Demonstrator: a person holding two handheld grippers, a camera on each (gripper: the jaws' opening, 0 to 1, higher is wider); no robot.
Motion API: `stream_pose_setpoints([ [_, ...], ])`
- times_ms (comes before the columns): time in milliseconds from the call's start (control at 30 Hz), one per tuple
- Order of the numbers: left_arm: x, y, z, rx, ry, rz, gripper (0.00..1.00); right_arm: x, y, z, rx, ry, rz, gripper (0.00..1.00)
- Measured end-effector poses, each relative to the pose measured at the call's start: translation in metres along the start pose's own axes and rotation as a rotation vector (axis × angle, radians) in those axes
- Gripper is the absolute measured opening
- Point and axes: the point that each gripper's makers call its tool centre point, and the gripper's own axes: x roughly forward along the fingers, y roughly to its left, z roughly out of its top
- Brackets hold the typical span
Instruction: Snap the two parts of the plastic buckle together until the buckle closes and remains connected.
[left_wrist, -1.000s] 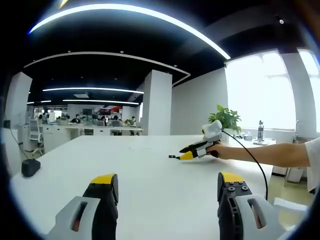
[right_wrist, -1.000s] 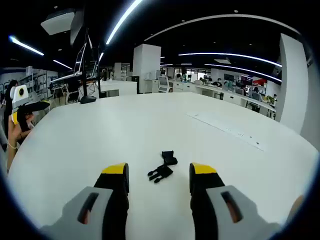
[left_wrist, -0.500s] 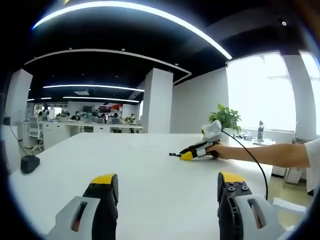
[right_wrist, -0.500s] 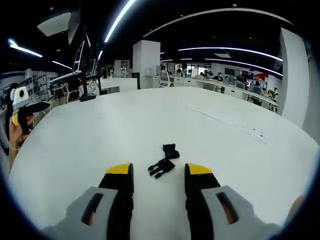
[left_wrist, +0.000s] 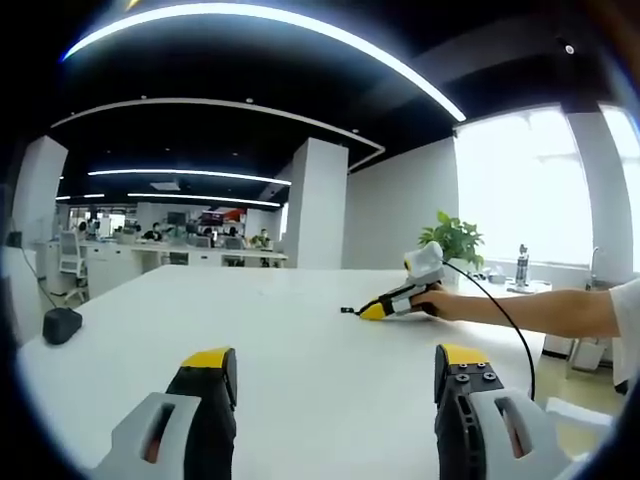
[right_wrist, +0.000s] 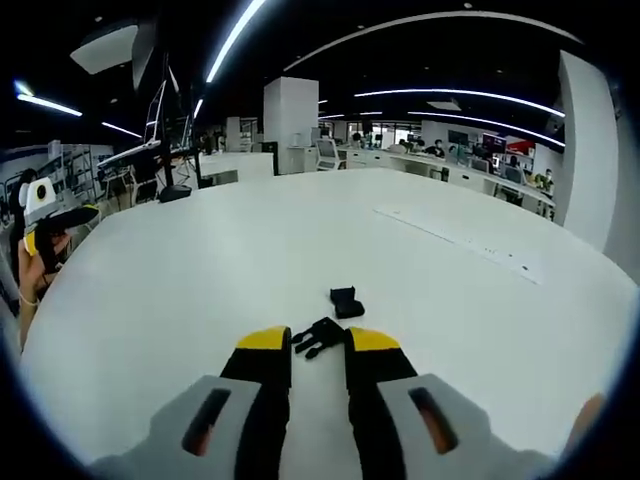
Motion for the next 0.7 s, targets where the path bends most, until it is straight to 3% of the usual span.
stream_pose_setpoints([
  [400, -0.004, 0.006, -0.002, -0.014, -0.006, 0.009, 0.83, -0.002, 0.006, 0.001, -0.053, 0.049, -0.057, 0.2],
  [700, -0.006, 0.009, -0.002, -0.02, -0.012, 0.012, 0.83, -0.02, 0.018, 0.017, 0.031, -0.04, -0.077, 0.2],
])
